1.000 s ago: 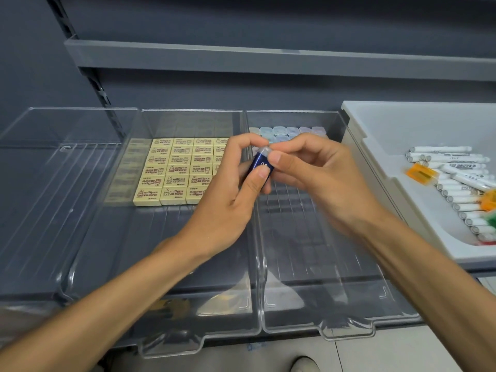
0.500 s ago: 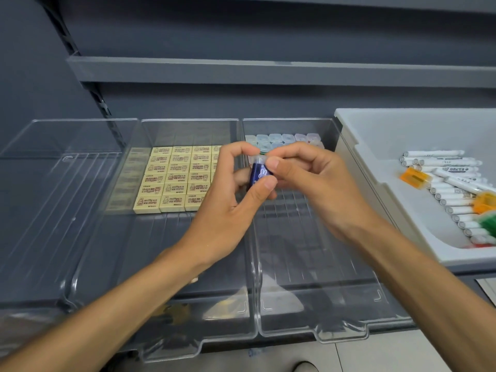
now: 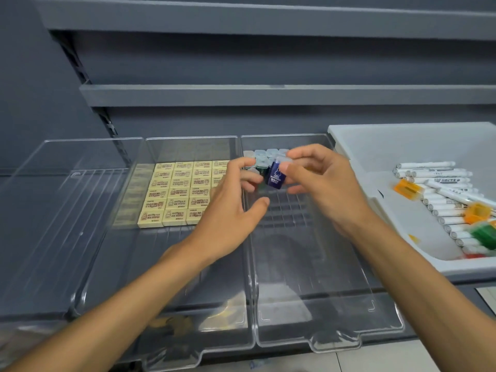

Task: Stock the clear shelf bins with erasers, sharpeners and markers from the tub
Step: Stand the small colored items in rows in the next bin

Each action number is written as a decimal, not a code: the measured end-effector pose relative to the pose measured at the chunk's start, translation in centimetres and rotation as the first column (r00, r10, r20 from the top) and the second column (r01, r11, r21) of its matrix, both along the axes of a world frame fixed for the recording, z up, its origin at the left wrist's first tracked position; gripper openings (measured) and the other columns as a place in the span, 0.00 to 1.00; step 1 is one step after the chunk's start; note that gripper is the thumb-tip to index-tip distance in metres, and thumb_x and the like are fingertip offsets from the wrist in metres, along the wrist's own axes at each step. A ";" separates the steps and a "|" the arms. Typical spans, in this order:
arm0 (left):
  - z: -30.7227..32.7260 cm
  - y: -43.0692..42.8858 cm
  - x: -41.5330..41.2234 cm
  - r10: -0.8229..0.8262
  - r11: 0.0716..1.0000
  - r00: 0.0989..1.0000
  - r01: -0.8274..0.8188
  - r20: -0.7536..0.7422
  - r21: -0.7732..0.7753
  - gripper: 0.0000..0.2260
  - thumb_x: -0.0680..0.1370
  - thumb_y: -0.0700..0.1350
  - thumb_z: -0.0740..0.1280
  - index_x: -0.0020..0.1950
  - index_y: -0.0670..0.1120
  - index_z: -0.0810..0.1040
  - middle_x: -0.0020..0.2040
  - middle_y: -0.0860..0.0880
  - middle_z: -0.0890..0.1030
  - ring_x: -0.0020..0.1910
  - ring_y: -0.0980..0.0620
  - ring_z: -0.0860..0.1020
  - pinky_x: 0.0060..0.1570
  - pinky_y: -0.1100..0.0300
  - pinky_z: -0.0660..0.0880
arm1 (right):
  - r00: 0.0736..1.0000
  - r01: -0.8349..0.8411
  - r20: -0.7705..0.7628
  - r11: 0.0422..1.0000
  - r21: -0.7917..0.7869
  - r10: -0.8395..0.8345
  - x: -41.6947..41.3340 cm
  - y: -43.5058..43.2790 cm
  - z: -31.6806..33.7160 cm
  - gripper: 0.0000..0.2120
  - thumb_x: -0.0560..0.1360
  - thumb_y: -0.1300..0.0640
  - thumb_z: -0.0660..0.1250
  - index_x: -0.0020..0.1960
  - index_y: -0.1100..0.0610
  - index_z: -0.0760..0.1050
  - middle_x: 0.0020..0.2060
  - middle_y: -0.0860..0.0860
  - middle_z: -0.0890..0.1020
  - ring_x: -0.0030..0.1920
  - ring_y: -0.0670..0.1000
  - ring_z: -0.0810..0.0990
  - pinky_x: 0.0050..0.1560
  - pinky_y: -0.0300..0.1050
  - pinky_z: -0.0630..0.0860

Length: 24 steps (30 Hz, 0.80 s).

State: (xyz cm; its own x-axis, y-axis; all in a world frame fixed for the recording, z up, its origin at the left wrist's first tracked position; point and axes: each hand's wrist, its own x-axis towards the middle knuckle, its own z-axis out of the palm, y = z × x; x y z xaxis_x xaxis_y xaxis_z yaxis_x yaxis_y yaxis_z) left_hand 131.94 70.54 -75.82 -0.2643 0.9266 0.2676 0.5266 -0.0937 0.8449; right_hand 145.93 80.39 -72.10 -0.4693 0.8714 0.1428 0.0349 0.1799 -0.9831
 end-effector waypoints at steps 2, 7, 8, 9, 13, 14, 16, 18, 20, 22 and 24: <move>-0.4 0.4 -0.5 0.054 0.998 0.989 -0.052 -0.138 0.021 0.15 0.77 0.44 0.66 0.62 0.56 0.70 0.59 0.57 0.73 0.61 0.58 0.68 0.65 0.58 0.64 | 0.999 0.049 0.019 0.997 -0.052 -0.048 -0.4 0.8 -0.6 0.11 0.75 0.64 0.70 0.56 0.61 0.76 0.42 0.56 0.84 0.38 0.49 0.83 0.37 0.43 0.82; -1.0 1.7 -1.2 0.112 0.993 0.979 -0.114 -0.170 -0.006 0.12 0.78 0.41 0.66 0.59 0.52 0.75 0.60 0.56 0.69 0.63 0.58 0.64 0.65 0.62 0.60 | 0.981 0.129 0.154 0.991 -0.036 -0.122 -2.5 3.1 -2.7 0.11 0.78 0.59 0.67 0.60 0.57 0.75 0.44 0.53 0.80 0.43 0.51 0.82 0.39 0.44 0.82; -1.0 1.9 -1.3 0.113 0.993 0.980 -0.116 -0.164 -0.013 0.12 0.78 0.40 0.66 0.59 0.52 0.75 0.60 0.56 0.69 0.63 0.59 0.64 0.65 0.63 0.59 | 0.974 0.138 0.184 0.990 -0.026 -0.131 -2.9 3.5 -3.1 0.11 0.79 0.59 0.65 0.61 0.56 0.74 0.46 0.52 0.79 0.44 0.52 0.82 0.40 0.44 0.82; -1.2 2.0 -1.4 0.110 0.993 0.981 -0.114 -0.157 -0.016 0.12 0.77 0.40 0.67 0.59 0.51 0.75 0.60 0.56 0.68 0.64 0.59 0.64 0.65 0.64 0.59 | 0.972 0.134 0.200 0.990 -0.032 -0.125 -3.2 3.8 -3.4 0.10 0.80 0.59 0.63 0.61 0.55 0.74 0.47 0.52 0.78 0.45 0.52 0.82 0.40 0.45 0.83; -1.6 2.4 -1.9 0.076 0.997 0.990 -0.079 -0.114 -0.019 0.12 0.76 0.42 0.67 0.59 0.52 0.76 0.61 0.56 0.67 0.67 0.58 0.64 0.65 0.69 0.57 | 0.983 0.085 0.174 0.985 -0.147 -0.059 -3.9 4.6 -4.2 0.06 0.82 0.58 0.60 0.58 0.57 0.70 0.47 0.57 0.78 0.39 0.54 0.83 0.39 0.46 0.84; -1.7 2.4 -2.0 0.072 0.997 0.991 -0.075 -0.111 -0.020 0.12 0.75 0.44 0.66 0.58 0.52 0.76 0.61 0.57 0.67 0.67 0.59 0.64 0.65 0.70 0.57 | 0.986 0.078 0.158 0.982 -0.174 -0.050 -3.8 4.8 -4.2 0.06 0.82 0.58 0.60 0.57 0.58 0.70 0.48 0.60 0.78 0.39 0.54 0.83 0.39 0.47 0.84; -1.7 2.5 -2.1 0.066 0.997 0.993 -0.068 -0.099 -0.025 0.13 0.74 0.47 0.64 0.58 0.53 0.76 0.60 0.57 0.67 0.66 0.60 0.64 0.64 0.72 0.56 | 0.991 0.071 0.123 0.976 -0.204 -0.046 -3.8 5.1 -4.1 0.06 0.81 0.59 0.61 0.57 0.59 0.71 0.50 0.62 0.80 0.39 0.55 0.84 0.41 0.45 0.84; -1.7 2.6 -2.2 0.059 0.998 0.995 -0.062 -0.083 -0.033 0.13 0.73 0.48 0.64 0.57 0.54 0.76 0.60 0.58 0.67 0.67 0.60 0.64 0.62 0.75 0.56 | 0.996 0.059 0.082 0.970 -0.236 -0.040 -3.7 5.2 -3.8 0.08 0.80 0.62 0.62 0.60 0.60 0.72 0.49 0.61 0.81 0.42 0.57 0.84 0.43 0.43 0.83; -1.8 2.6 -2.2 0.056 0.998 0.996 -0.058 -0.073 -0.033 0.13 0.73 0.49 0.64 0.58 0.54 0.76 0.60 0.58 0.67 0.67 0.60 0.64 0.62 0.74 0.57 | 0.997 0.046 0.067 0.966 -0.256 -0.029 -3.5 5.2 -3.6 0.11 0.80 0.65 0.62 0.62 0.60 0.72 0.49 0.60 0.82 0.45 0.58 0.85 0.44 0.42 0.83; -1.9 2.6 -2.2 0.059 0.998 0.996 -0.061 -0.067 -0.026 0.14 0.73 0.49 0.64 0.58 0.54 0.75 0.60 0.58 0.67 0.67 0.60 0.65 0.63 0.72 0.58 | 0.996 0.029 0.089 0.975 -0.221 -0.009 -3.2 4.9 -3.6 0.12 0.79 0.66 0.61 0.61 0.58 0.72 0.48 0.59 0.82 0.46 0.56 0.85 0.46 0.42 0.83; -1.9 2.6 -2.2 0.069 0.997 0.995 -0.071 -0.067 -0.022 0.14 0.74 0.48 0.65 0.59 0.54 0.74 0.61 0.58 0.67 0.67 0.60 0.65 0.63 0.71 0.59 | 0.991 0.018 0.132 0.990 -0.142 0.001 -3.1 4.7 -3.7 0.11 0.79 0.66 0.63 0.59 0.55 0.72 0.45 0.58 0.82 0.44 0.55 0.85 0.46 0.44 0.83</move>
